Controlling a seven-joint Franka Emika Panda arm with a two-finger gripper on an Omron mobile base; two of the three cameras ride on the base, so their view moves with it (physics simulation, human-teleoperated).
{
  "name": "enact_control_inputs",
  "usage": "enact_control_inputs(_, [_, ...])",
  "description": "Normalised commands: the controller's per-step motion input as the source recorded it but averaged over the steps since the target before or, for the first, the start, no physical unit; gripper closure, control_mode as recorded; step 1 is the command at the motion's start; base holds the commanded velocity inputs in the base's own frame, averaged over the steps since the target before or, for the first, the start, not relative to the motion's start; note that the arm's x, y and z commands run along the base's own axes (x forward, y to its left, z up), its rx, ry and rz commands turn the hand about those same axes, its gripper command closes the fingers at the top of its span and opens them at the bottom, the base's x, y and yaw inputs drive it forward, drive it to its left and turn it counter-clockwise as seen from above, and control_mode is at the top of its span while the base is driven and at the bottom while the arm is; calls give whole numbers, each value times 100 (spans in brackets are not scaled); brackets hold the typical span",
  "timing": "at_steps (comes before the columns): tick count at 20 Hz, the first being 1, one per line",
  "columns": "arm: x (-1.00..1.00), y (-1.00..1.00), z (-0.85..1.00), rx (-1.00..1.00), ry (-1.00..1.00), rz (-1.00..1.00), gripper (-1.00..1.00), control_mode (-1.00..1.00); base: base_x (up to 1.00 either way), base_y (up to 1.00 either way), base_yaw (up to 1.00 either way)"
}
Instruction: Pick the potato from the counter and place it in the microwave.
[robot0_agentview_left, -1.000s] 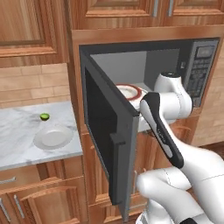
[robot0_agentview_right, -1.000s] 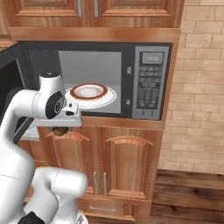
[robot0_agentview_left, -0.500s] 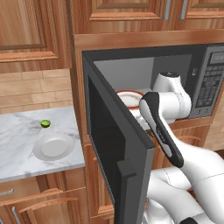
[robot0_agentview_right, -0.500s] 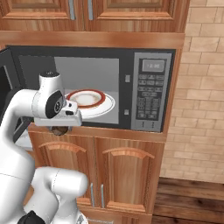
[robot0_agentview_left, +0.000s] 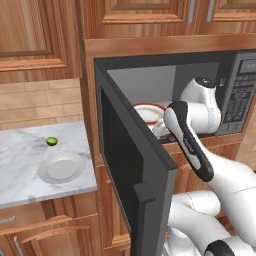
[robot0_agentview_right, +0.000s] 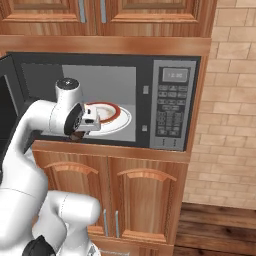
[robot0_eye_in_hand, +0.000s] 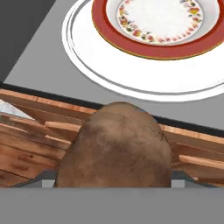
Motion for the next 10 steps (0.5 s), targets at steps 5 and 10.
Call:
enact_control_inputs(5, [87,-14,0,15,-51,7,100,-100,0,0,0])
enact_control_inputs(10, [100,27,0,10,-32,0,100,-100,0,0,0])
